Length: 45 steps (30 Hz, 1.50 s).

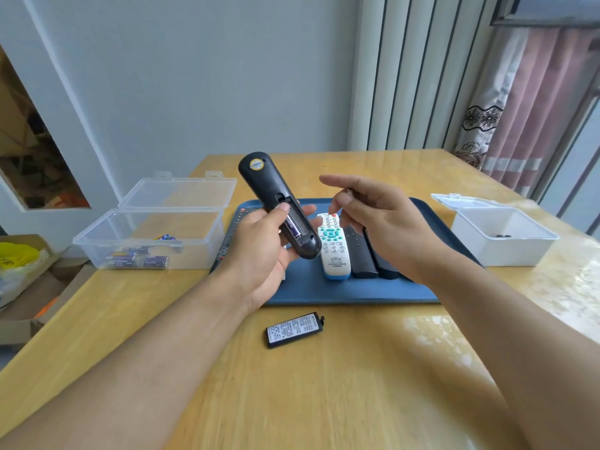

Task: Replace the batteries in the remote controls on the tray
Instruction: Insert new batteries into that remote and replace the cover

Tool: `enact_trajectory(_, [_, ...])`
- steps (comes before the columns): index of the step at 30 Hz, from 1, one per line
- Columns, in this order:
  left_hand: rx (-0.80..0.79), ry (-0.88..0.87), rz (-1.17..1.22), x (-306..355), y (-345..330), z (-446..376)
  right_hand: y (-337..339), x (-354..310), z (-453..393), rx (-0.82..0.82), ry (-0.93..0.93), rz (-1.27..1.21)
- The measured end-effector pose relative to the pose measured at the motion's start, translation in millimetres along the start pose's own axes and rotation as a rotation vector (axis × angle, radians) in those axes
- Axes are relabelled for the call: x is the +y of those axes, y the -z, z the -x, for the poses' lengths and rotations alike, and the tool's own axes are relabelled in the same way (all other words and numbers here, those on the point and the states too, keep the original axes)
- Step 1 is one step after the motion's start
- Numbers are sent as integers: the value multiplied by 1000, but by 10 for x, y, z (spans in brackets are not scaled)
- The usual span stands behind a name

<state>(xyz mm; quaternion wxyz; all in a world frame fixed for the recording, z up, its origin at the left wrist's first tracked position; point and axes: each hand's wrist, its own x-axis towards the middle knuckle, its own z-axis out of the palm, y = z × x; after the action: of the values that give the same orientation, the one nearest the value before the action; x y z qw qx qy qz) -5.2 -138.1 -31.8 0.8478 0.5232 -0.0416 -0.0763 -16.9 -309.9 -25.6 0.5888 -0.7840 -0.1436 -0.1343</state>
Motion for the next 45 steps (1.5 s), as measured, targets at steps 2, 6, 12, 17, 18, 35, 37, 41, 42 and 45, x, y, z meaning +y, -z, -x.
enact_trajectory(2, [28,-7,-21,2,20,-19,-5,-10,8,-10,55,8])
enact_trajectory(6, [66,-26,-8,21,30,-35,-19,-32,7,-4,79,-101])
enact_trajectory(12, [61,-62,-31,20,67,-55,-2,-55,22,105,54,-47])
enact_trajectory(17, [91,-69,-126,25,100,-28,-38,-39,34,46,67,-268])
enact_trajectory(18, [81,-66,-137,30,101,-19,-59,-41,40,47,70,-278])
enact_trajectory(35, [65,-130,-74,20,33,46,-168,83,130,302,368,438])
enact_trajectory(37, [61,-143,-74,19,30,48,-174,84,117,327,398,473])
enact_trajectory(41, [54,-152,-84,13,28,50,-163,98,105,313,433,519])
enact_trajectory(42, [55,-151,-87,12,29,50,-157,99,106,304,428,513])
enact_trajectory(45, [59,-146,-100,13,34,46,-155,112,106,279,416,454])
